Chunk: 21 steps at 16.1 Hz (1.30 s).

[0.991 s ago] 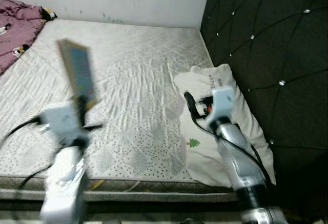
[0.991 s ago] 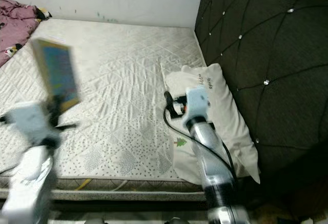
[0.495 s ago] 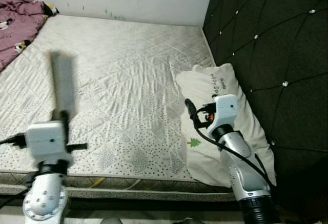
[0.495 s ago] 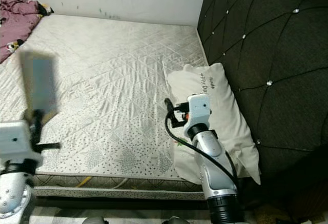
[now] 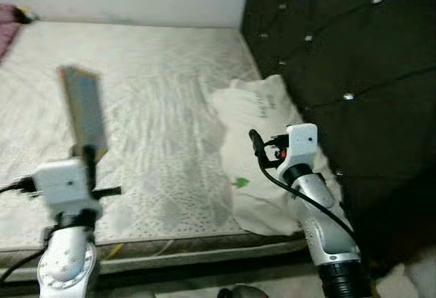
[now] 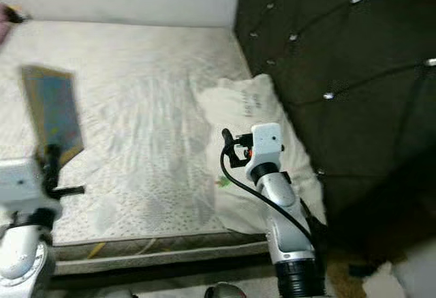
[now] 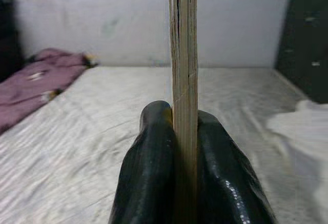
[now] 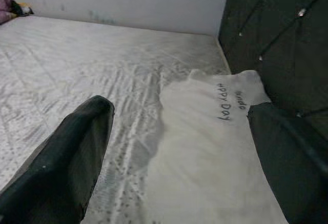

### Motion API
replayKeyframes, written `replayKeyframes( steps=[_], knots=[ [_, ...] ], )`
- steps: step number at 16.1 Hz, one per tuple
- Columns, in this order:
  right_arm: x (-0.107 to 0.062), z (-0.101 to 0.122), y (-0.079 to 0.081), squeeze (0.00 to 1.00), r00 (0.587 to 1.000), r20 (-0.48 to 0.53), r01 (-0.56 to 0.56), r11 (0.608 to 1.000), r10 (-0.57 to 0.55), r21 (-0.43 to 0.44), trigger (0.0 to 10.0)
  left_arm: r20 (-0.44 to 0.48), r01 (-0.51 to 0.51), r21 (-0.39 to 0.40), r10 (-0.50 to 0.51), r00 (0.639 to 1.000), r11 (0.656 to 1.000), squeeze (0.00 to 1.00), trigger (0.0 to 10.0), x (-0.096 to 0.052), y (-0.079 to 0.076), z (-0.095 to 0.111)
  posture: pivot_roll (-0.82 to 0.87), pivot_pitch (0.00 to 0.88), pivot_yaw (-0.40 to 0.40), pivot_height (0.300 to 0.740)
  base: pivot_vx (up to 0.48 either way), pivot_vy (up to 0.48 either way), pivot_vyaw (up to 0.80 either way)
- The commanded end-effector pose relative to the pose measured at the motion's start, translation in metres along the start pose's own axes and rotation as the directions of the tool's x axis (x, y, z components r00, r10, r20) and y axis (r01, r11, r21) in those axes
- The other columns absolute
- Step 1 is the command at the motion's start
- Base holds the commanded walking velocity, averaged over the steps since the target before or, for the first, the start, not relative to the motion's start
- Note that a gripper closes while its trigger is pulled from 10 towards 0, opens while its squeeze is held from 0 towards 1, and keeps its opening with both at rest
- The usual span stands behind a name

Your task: Clean up the room

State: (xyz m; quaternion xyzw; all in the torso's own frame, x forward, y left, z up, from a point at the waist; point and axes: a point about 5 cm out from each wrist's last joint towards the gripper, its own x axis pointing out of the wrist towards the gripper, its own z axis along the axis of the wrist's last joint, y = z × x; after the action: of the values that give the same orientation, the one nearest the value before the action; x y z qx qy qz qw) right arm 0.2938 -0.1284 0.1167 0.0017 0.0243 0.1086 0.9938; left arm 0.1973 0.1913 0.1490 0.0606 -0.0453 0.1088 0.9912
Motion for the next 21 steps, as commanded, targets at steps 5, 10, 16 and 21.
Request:
replayKeyframes(
  steps=[5, 10, 16, 21],
  knots=[
    [-0.0054, 0.004, -0.0084, 0.0, 0.999, 0.01, 0.053, 0.999, -0.053, 0.006, 10.0, 0.007, -0.056, 0.021, 0.056, 0.998, 0.998, 0.0, 10.0, -0.0018, 0.0096, 0.0025, 0.1, 0.027, -0.048, 0.74, 0.0, 0.0, 0.0],
    [-0.0018, 0.0069, -0.0021, 0.0, 1.0, 0.023, 0.008, 1.0, -0.009, 0.009, 10.0, 0.004, -0.046, 0.025, 0.046, 0.999, 0.999, 0.0, 10.0, 0.0017, 0.0061, 0.002, 0.1, 0.027, -0.063, 0.74, 0.0, 0.0, 0.0],
    [-0.0001, 0.0079, -0.0001, 0.0, 1.0, 0.024, -0.012, 1.0, 0.011, 0.008, 10.0, 0.0, -0.059, 0.04, 0.059, 0.998, 0.997, 0.0, 10.0, 0.0029, 0.0052, 0.0013, 0.1, 0.032, -0.066, 0.74, 0.0, 0.0, 0.0],
    [0.0006, 0.0079, 0.0, 0.0, 1.0, 0.021, -0.021, 1.0, 0.021, 0.009, 10.0, -0.003, -0.067, 0.032, 0.067, 0.998, 0.997, 0.0, 10.0, 0.0043, 0.0042, 0.0013, 0.1, 0.036, -0.07, 0.74, 0.0, 0.0, 0.0]
  ],
)
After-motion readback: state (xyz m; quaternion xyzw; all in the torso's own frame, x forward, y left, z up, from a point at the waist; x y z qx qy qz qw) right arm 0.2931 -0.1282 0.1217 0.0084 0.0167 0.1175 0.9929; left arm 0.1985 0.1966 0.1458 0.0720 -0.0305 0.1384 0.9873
